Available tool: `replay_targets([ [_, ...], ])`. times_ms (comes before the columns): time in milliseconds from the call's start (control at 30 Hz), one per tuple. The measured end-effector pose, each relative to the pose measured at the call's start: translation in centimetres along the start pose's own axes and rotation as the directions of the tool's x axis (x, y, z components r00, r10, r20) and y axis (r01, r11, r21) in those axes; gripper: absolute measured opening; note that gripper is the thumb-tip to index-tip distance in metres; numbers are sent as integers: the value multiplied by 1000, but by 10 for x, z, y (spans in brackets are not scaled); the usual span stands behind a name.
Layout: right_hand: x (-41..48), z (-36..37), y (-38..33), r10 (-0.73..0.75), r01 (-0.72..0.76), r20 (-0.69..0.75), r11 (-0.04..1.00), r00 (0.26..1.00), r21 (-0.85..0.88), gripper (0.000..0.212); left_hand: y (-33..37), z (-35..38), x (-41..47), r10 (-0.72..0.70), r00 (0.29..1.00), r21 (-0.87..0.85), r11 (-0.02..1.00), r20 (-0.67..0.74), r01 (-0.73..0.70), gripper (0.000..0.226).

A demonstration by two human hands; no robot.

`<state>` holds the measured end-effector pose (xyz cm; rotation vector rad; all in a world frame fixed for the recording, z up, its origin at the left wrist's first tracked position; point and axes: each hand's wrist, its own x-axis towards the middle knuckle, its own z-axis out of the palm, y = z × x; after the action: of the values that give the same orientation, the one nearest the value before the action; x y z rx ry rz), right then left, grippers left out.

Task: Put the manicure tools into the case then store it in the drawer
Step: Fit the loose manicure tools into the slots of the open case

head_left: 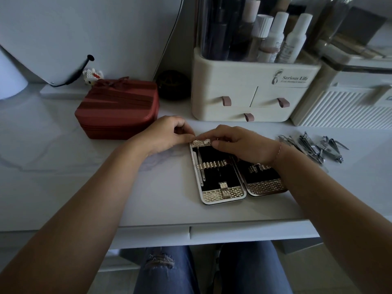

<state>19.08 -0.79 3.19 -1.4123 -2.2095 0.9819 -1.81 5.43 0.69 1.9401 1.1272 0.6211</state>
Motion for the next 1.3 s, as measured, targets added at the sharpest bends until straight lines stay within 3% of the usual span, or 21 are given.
replay_targets([
  [67,-14,-9,4,-7,21,-145,995,989,97,30,0,0,1,4,1000,9,1000,-1,-4,10],
  [133,-35,-27,15,25,-14,-364,999,931,32,28,0,0,0,13,1000,27,1000,-6,-13,10],
  [200,-60,-45,30,86,-181,-555,976,827,-118,22,-1,0,1,13,1000,35,999,-6,-13,9],
  [267,-82,-56,47,176,-367,-641,913,747,-177,19,-2,-1,0,12,1000,23,1000,5,-12,7],
  [400,-97,-53,67,299,-507,-624,842,722,-183,19,0,-1,-1,21,1000,22,1000,-7,-21,5],
  [700,-104,-43,65,289,-563,-648,783,705,-263,20,-1,-1,-1,23,1000,12,1000,-12,-22,6],
  [1000,-95,-42,62,417,-599,-604,791,679,-127,21,-1,-1,-1,15,1000,20,1000,-15,-15,6],
  [1300,-94,-39,59,378,-576,-644,808,665,-121,11,-2,-2,0,22,1000,20,1000,-7,-21,7],
])
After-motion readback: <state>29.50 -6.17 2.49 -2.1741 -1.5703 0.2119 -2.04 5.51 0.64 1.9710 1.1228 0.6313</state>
